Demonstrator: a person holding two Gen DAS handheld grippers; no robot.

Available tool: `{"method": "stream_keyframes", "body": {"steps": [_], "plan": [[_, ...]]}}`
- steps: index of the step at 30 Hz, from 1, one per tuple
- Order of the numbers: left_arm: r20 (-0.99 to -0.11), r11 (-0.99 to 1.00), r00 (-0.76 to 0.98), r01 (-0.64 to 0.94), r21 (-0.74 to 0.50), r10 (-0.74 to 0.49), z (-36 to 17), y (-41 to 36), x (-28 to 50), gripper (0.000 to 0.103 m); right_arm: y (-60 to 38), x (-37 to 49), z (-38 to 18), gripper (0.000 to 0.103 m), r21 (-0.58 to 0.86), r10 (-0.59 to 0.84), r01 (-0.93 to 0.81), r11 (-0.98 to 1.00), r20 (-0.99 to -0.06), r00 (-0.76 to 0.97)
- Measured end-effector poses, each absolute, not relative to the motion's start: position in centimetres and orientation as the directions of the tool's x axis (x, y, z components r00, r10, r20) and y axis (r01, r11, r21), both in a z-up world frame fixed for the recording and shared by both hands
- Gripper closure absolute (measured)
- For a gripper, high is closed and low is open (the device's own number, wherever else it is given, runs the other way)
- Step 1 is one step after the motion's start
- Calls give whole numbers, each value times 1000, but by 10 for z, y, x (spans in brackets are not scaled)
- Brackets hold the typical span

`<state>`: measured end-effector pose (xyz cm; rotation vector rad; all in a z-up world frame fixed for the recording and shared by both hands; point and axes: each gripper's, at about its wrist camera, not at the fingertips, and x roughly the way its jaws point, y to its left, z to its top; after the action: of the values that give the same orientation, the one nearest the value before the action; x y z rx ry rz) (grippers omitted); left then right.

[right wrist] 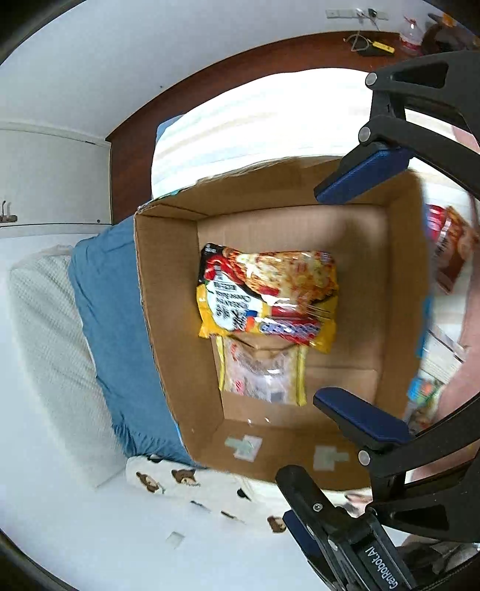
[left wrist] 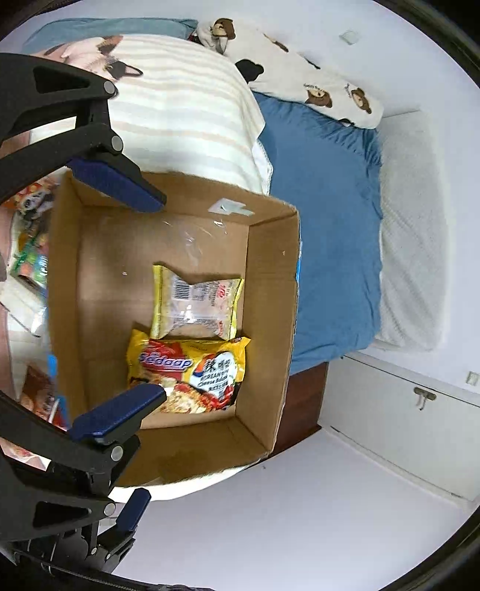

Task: Organize snacks
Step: 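Grasp the white wafer packet with the left gripper while the right grasps the brown cookie packet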

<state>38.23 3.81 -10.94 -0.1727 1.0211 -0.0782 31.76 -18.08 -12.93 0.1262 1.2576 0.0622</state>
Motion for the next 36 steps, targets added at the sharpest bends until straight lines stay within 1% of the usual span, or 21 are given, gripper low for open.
{"method": "stream_keyframes", "body": {"steps": [2, 6, 8, 12, 13, 14, 15, 16, 19, 20, 21, 23, 25, 26, 28, 30, 31, 32, 34, 36], "plan": [[-836, 985, 530, -13, -172, -140, -106, 37, 365, 8, -182, 299, -124, 2, 147, 132, 25, 989, -942, 309], [-846, 990, 520, -11, -142, -115, -118, 34, 325, 8, -186, 264, -139, 2, 177, 161, 36, 983, -949, 269], [-865, 992, 490, -5, -122, -104, -135, 30, 310, 8, -190, 248, -154, 2, 173, 164, 17, 985, -958, 235], [-931, 996, 357, 63, -58, -77, -199, 12, 293, 8, -190, 222, -200, 2, 123, 137, -106, 987, -981, 140], [-943, 995, 326, 89, -44, -71, -217, 5, 292, 8, -189, 218, -209, 4, 98, 114, -139, 986, -986, 119], [-953, 993, 297, 112, -32, -64, -234, -2, 292, 16, -188, 216, -219, 8, 67, 86, -174, 982, -991, 101], [-960, 991, 276, 131, -19, -55, -246, -7, 292, 21, -185, 214, -231, 9, 34, 53, -217, 976, -995, 79], [-965, 989, 257, 151, -8, -47, -260, -13, 296, 28, -182, 213, -241, 13, 9, 27, -253, 967, -998, 64], [-980, 979, 194, 205, -3, -43, -288, -27, 302, 29, -176, 212, -270, 16, -32, -23, -353, 935, -999, 31], [-984, 973, 177, 232, 5, -37, -296, -34, 304, 29, -175, 212, -278, 27, -51, -44, -372, 927, -999, 27], [-984, 969, 175, 248, 23, -21, -300, -37, 305, 29, -176, 212, -286, 31, -64, -60, -387, 920, -998, 23], [-984, 957, 180, 284, 61, 9, -304, -46, 308, 29, -181, 213, -290, 35, -45, -40, -358, 932, -999, 20], [-981, 953, 193, 293, 79, 22, -303, -52, 310, 29, -191, 213, -290, 40, -22, -23, -267, 963, -1000, -3], [-981, 958, 193, 278, 65, 11, -301, -53, 312, 29, -198, 212, -289, 41, 4, 0, -194, 981, -1000, -20], [-983, 970, 181, 241, 33, -12, -299, -51, 314, 29, -209, 208, -289, 42, 63, 58, -71, 995, -996, -63], [-987, 982, 152, 189, -22, -51, -300, -46, 312, 29, -220, 203, -292, 41, 173, 179, 56, 983, -975, -131], [-989, 984, 125, 166, -62, -83, -302, -42, 310, 29, -223, 201, -293, 37, 214, 227, 96, 972, -961, -156], [-990, 985, 94, 145, -95, -109, -306, -38, 306, 29, -225, 201, -291, 28, 241, 259, 117, 963, -951, -167], [-989, 985, 69, 122, -120, -129, -312, -33, 300, 29, -221, 203, -282, 17, 228, 234, 56, 972, -962, -143], [-990, 985, 55, 124, -122, -130, -313, -28, 294, 29, -211, 206, -273, 17, 153, 148, -48, 987, -984, -96]]}}
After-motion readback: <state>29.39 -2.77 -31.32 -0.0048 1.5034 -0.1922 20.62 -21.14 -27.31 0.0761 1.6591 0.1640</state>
